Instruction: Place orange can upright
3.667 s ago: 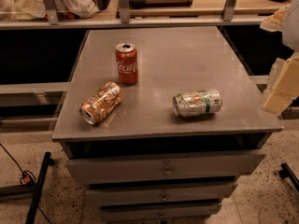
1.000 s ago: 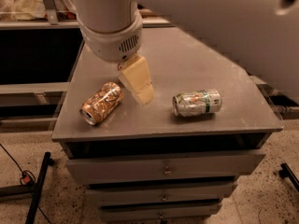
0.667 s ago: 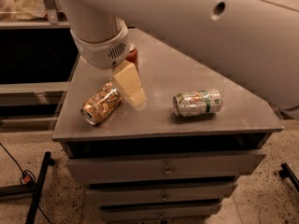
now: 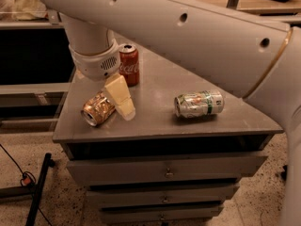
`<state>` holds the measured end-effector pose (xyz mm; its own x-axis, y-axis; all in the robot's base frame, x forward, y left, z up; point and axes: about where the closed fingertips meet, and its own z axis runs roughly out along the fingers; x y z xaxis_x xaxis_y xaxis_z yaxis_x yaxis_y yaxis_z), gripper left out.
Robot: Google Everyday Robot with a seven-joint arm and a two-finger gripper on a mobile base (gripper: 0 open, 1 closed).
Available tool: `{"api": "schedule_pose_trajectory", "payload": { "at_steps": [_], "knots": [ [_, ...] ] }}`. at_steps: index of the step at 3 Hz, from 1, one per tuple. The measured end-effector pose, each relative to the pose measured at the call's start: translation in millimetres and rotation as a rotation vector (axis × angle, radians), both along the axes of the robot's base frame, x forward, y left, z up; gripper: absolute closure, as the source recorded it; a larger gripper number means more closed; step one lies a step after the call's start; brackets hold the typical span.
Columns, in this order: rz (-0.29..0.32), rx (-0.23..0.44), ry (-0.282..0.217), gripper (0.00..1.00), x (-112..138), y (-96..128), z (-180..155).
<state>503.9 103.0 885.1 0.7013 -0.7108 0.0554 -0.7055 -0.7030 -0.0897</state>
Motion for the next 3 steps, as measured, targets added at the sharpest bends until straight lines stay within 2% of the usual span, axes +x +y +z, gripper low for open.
{"api": "schedule_pose_trajectory", "payload": {
  "at_steps": [1, 2, 3],
  "knots": [
    [-0.007, 0.026, 0.059, 0.00, -7, 10, -19],
    [-0.020, 0.051, 0.091, 0.00, -17, 17, -34],
    [-0.073, 0.072, 0.108, 0.18, -20, 23, -49]
  ]
}}
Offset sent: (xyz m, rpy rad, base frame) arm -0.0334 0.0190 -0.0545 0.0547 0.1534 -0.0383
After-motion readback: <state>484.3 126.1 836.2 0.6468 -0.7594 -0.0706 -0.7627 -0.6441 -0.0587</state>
